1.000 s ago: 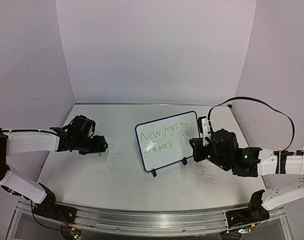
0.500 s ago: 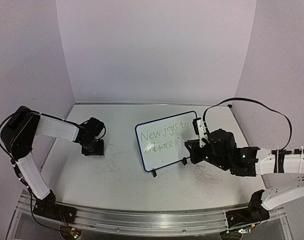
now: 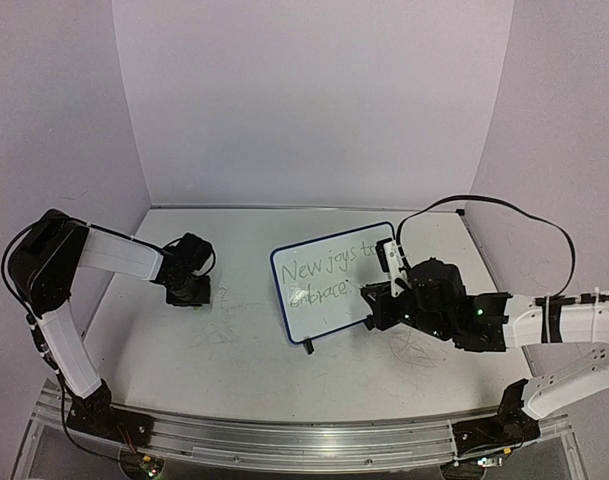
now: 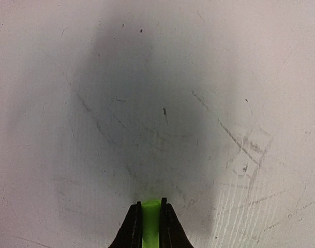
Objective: Write a sentence on the whiteboard
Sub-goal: Pick up the pen cap from the corner of the board, then insert the whiteboard marker without the cap into the pen cap.
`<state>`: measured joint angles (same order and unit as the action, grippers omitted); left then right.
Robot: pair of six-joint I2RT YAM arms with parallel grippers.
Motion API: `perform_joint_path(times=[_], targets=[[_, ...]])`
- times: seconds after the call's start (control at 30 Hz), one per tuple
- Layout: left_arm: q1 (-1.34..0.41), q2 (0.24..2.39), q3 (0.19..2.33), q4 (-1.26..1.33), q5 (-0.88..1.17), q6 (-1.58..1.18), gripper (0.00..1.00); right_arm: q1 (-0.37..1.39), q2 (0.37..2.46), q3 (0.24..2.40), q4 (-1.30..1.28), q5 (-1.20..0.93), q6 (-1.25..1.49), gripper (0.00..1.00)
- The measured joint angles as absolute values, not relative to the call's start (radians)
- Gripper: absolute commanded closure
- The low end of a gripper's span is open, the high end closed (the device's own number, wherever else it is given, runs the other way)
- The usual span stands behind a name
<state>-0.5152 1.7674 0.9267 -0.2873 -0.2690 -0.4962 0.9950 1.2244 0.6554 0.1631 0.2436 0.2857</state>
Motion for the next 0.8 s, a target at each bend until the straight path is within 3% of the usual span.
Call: perform_joint_path(times=[0.13, 0.37, 0.6, 0.8], targets=[[-0.515, 1.715, 0.896, -0.280, -0.234, -0.505, 1.00, 1.009, 1.254, 0.684, 0.175, 0.226, 0.289, 1.00], [-0.515, 1.487, 0.858, -0.219, -0.103, -0.579, 1.00, 1.037, 1.320, 0.743, 0.228, 0.173, 0.294, 1.00], [-0.514, 1.212, 0.773, 0.086, 0.127, -0.775, 1.00, 1.055, 1.466, 0.862, 0.348, 0.092, 0.325, 1.00], [-0.515, 1.159, 0.732, 0.383, 0.236, -1.007, 1.00, 1.079, 1.569, 0.997, 0.426, 0.089, 0.327, 1.00]])
